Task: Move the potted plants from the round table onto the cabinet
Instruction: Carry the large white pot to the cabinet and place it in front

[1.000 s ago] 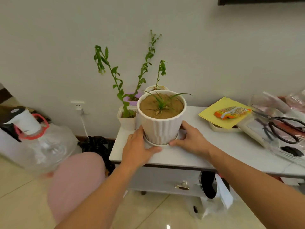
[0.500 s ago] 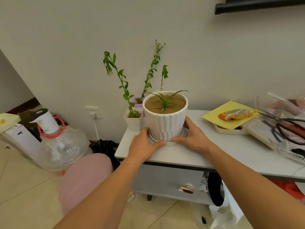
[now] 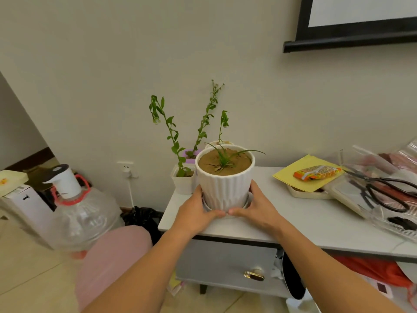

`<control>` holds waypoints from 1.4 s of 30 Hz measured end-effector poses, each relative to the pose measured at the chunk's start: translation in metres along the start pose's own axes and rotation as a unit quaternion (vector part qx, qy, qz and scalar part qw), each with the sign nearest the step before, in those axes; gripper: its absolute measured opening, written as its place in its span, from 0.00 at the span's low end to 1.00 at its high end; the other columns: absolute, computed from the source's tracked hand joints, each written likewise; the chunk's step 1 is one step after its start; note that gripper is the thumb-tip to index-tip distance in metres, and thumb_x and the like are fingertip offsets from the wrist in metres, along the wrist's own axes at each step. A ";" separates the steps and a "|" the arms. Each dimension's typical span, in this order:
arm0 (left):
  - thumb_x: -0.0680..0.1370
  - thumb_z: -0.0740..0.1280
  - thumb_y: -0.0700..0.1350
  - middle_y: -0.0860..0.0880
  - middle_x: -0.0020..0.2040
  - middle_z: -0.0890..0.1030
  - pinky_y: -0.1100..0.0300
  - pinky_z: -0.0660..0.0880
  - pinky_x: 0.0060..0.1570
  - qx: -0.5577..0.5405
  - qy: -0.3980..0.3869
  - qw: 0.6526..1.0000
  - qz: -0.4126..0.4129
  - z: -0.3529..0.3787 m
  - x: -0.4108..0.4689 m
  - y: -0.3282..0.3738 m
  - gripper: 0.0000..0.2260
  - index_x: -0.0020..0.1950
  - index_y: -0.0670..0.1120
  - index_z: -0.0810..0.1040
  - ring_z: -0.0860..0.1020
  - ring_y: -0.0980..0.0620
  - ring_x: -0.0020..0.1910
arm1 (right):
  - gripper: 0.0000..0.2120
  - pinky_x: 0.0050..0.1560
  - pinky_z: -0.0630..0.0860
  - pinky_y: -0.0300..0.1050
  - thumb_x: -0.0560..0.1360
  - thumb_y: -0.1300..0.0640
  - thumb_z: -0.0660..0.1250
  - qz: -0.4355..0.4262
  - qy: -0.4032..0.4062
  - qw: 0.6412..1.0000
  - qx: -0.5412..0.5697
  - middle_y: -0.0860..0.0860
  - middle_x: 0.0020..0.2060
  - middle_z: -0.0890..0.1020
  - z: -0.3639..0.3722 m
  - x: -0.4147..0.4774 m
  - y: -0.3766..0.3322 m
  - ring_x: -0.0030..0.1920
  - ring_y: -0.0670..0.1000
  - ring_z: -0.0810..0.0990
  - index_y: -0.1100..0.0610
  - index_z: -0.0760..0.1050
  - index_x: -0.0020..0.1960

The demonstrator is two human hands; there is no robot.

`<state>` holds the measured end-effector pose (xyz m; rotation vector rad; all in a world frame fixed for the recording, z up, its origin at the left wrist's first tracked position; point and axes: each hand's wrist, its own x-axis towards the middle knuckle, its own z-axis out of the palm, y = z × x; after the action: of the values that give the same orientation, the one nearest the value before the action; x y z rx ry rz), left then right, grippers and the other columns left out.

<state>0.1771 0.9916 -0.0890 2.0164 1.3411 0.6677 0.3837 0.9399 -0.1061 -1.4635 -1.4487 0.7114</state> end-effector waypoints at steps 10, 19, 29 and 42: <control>0.74 0.69 0.63 0.48 0.59 0.82 0.56 0.75 0.50 0.078 0.065 0.994 0.033 0.008 0.003 -0.003 0.30 0.71 0.52 0.65 0.81 0.46 0.55 | 0.53 0.57 0.77 0.44 0.52 0.24 0.76 0.020 0.114 0.991 -0.066 0.39 0.63 0.74 0.024 -0.007 -0.013 0.60 0.42 0.74 0.42 0.62 0.70; 0.74 0.75 0.51 0.50 0.62 0.82 0.49 0.76 0.63 -0.040 -0.060 0.996 -0.042 -0.023 0.018 -0.019 0.20 0.65 0.50 0.79 0.80 0.53 0.60 | 0.43 0.52 0.68 0.33 0.61 0.35 0.78 0.022 0.070 0.996 -0.046 0.33 0.62 0.71 0.013 -0.004 -0.006 0.62 0.39 0.71 0.35 0.58 0.69; 0.66 0.82 0.49 0.43 0.76 0.58 0.44 0.65 0.71 -0.135 0.213 0.962 -0.104 -0.036 0.042 -0.017 0.50 0.78 0.51 0.53 0.64 0.41 0.74 | 0.44 0.56 0.69 0.36 0.63 0.34 0.77 0.033 0.060 0.997 -0.047 0.32 0.63 0.69 0.013 -0.004 -0.002 0.62 0.39 0.70 0.36 0.56 0.72; 0.74 0.74 0.53 0.44 0.76 0.67 0.48 0.68 0.69 -0.051 0.227 0.967 -0.104 -0.023 0.049 -0.009 0.40 0.80 0.46 0.56 0.67 0.43 0.74 | 0.45 0.57 0.70 0.38 0.61 0.34 0.78 0.044 0.064 0.996 -0.049 0.34 0.64 0.71 0.010 -0.005 -0.006 0.63 0.40 0.70 0.36 0.58 0.70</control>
<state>0.1732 1.0450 -0.0766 1.6674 1.7101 1.1191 0.3719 0.9362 -0.1056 -1.6263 -1.3436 0.5958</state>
